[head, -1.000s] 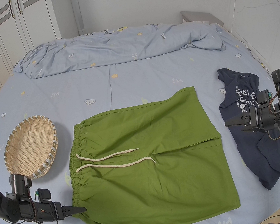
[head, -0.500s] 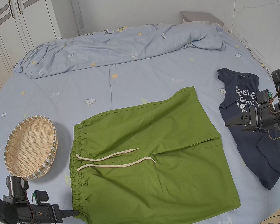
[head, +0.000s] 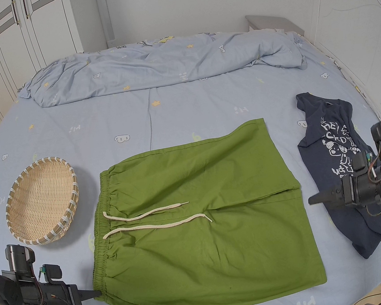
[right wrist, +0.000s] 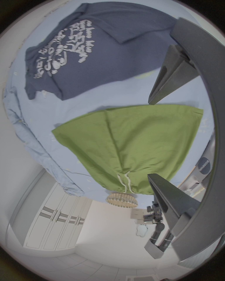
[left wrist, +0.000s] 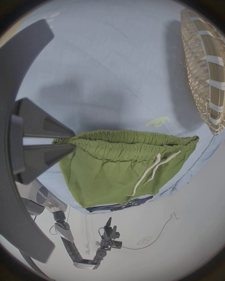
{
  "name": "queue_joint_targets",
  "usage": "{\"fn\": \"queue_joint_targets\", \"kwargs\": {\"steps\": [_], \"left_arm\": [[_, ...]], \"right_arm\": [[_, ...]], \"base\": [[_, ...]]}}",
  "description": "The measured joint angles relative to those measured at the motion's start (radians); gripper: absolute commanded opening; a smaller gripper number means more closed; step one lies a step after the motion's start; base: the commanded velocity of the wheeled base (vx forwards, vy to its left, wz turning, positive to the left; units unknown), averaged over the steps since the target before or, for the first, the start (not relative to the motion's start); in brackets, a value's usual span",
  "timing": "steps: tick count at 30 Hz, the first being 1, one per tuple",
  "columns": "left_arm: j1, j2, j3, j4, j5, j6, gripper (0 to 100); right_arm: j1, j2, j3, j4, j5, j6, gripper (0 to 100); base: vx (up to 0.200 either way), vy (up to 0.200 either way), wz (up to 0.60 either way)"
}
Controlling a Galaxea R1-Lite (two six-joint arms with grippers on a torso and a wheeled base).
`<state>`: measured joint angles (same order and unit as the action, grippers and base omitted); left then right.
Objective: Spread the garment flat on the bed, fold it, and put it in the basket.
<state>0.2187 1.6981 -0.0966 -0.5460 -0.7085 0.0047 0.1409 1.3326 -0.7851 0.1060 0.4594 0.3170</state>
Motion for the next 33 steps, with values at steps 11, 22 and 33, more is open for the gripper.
{"fn": "queue_joint_targets", "kwargs": {"steps": [11,22,33], "left_arm": [[0.008,0.008,-0.022,0.001,-0.089,-0.039,0],[0.012,0.018,-0.034,0.001,-0.095,-0.044,0],[0.012,0.017,-0.034,0.000,-0.092,-0.043,0]], "right_arm": [[0.005,0.033,0.241,-0.093,0.121,-0.093,100],[-0.005,0.066,0.309,-0.084,0.169,-0.133,100],[-0.023,0.071,0.390,-0.082,0.165,-0.198,100]], "base": [[0.000,0.000,0.00],[0.000,0.000,0.00],[0.000,0.000,0.00]]}}
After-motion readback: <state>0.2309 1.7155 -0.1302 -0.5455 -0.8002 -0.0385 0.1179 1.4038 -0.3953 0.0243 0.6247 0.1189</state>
